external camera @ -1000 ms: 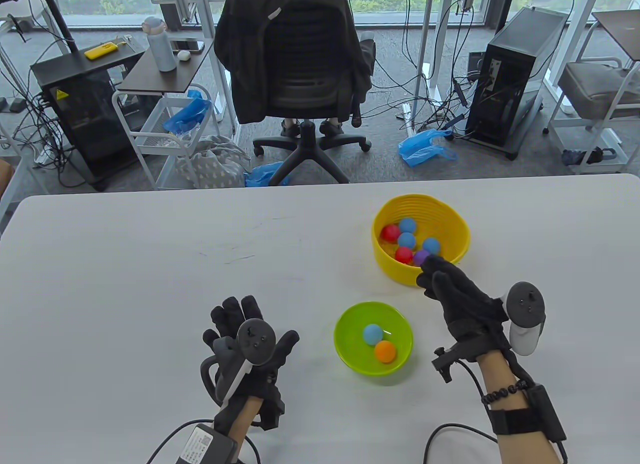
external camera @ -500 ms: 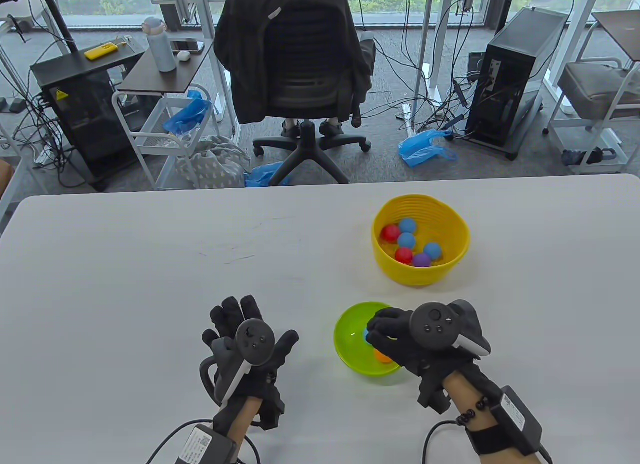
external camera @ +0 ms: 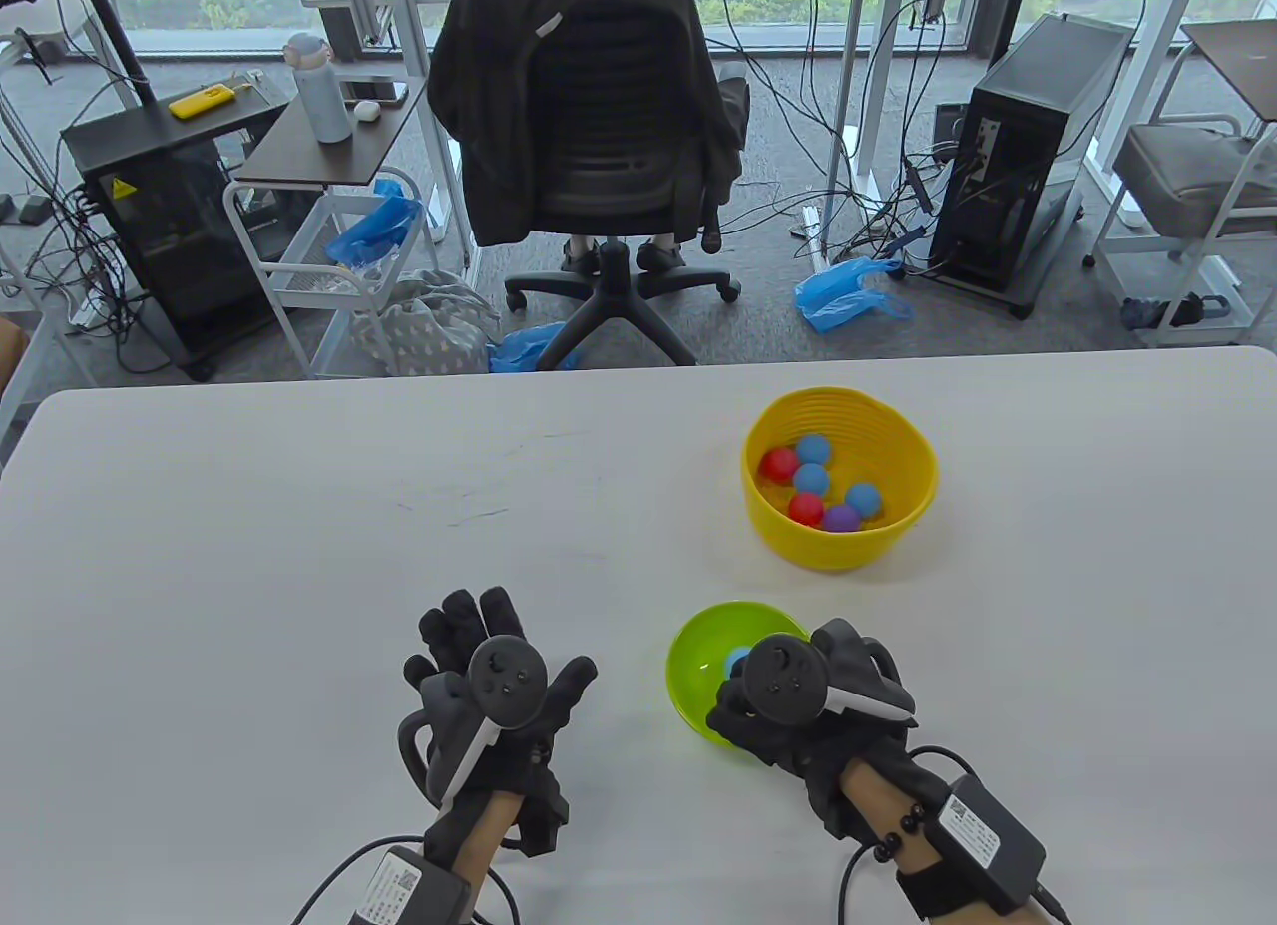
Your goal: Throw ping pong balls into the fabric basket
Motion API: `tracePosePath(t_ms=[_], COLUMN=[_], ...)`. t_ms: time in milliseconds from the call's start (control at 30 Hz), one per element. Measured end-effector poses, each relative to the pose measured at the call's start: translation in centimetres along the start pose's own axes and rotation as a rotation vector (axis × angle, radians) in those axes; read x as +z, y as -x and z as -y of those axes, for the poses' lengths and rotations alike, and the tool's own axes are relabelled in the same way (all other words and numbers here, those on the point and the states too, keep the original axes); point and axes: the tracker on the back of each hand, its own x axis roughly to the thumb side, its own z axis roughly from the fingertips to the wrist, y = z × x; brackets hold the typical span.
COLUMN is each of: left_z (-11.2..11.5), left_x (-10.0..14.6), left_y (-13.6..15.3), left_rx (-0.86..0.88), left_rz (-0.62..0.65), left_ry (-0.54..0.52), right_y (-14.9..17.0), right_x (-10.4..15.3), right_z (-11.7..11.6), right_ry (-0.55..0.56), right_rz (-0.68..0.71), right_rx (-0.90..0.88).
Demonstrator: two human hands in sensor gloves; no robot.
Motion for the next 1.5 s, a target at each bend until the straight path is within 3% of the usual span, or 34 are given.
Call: tracePosePath(t_ms=[467,867,1033,1167,1500], left_z=[0.0,0.0,0.0,0.0,0.0], left_x=[0.0,0.1,0.1,0.1,0.1], left_y=[0.0,0.0,0.0,0.0,-0.1], left_rx=[-0.001,-0.001,-0.001,0.0,-0.006], left_rz=[-0.004,-0.002,-0.002,-0.004,-0.005], left_ry=[0.007,0.006,0.006,0.007,0.006], right_y=[0.1,1.2,3.2,5.8,11.3], right_x=[-1.5,-0.5,0.6,1.2,2.8], right_z=[-2.0,-0.4,1.0,1.7,2.3], right_ry=[-0.09,0.04,0.136,0.204,0.364], right_rz=[-0.034,0.029,0.074,0.107,0.147], right_rx=[0.025,-0.093,-0.335,-0.684,-1.197])
